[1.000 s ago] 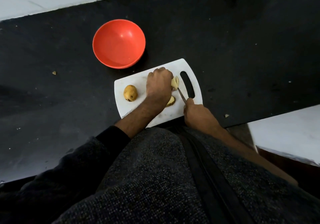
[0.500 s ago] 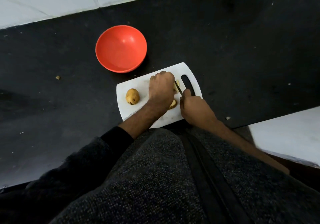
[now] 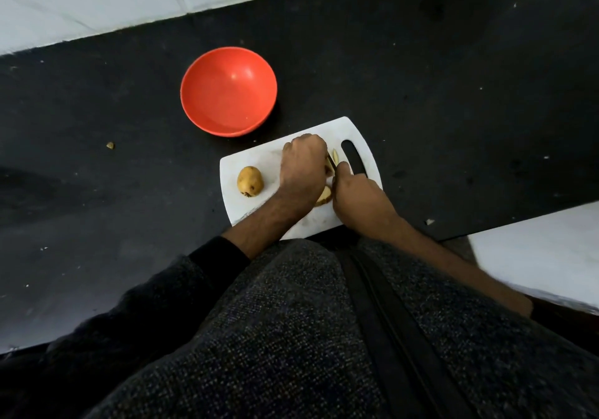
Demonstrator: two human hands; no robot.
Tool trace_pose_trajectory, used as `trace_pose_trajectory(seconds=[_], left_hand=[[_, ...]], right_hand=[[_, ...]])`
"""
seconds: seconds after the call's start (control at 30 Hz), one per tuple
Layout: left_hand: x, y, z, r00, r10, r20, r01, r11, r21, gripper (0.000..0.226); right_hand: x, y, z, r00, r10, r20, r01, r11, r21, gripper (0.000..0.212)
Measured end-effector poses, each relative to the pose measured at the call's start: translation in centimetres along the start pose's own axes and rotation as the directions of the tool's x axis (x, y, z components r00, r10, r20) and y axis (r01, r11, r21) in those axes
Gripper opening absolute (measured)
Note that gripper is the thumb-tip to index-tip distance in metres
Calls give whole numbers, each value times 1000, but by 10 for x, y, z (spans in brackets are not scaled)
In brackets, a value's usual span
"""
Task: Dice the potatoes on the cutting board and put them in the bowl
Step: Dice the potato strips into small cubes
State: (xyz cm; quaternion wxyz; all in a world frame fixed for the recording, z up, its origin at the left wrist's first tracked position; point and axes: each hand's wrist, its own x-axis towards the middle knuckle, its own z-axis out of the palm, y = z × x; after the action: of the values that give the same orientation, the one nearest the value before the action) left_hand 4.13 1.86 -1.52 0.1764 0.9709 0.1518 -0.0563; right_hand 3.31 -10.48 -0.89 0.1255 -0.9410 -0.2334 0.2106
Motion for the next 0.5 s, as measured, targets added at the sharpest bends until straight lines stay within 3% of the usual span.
trace_pose_trajectory(seconds=[0.5], left_hand=[[-6,1,-3,999,-28,19,29,998,-58,6]], right_hand=[[13,2,5,994,72,78,-76,996,55,21]])
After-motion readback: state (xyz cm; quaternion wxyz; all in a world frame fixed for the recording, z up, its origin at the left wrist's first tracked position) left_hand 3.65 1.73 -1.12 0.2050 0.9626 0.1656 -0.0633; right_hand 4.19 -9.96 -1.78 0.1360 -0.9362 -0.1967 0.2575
